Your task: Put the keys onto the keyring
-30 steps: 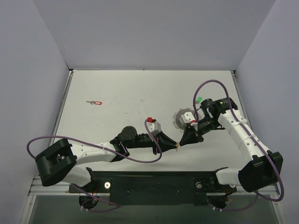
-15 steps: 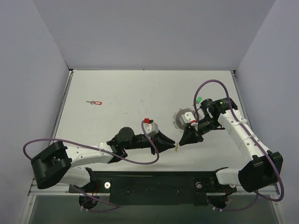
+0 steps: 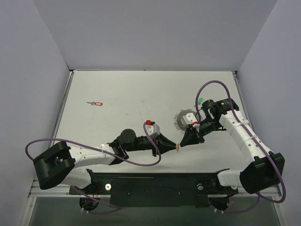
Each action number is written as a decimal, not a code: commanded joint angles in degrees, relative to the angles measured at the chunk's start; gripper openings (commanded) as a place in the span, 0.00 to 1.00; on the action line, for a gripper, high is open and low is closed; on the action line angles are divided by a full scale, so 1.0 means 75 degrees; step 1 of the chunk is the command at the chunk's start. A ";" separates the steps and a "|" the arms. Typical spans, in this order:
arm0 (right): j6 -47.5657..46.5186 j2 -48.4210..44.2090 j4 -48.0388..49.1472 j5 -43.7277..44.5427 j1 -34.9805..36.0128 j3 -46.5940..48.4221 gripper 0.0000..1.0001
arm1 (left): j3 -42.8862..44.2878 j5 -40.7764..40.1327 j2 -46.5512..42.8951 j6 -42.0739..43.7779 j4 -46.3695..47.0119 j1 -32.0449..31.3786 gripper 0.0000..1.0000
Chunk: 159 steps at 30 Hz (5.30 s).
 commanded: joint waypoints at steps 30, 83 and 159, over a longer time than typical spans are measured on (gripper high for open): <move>-0.0272 0.0045 -0.1443 -0.0546 -0.0083 -0.0043 0.00 | 0.0439 -0.0092 0.0322 -0.0412 0.0549 -0.0103 0.17; 0.1837 0.0303 0.0092 -0.0054 0.0034 -0.0137 0.24 | 0.1939 -0.0467 0.0006 -0.0564 -0.2956 -0.0126 0.00; 1.0158 0.2916 0.5987 0.6485 0.2917 -0.0969 0.27 | -0.1494 -0.2389 -0.2467 -0.1759 -0.3377 0.2850 0.71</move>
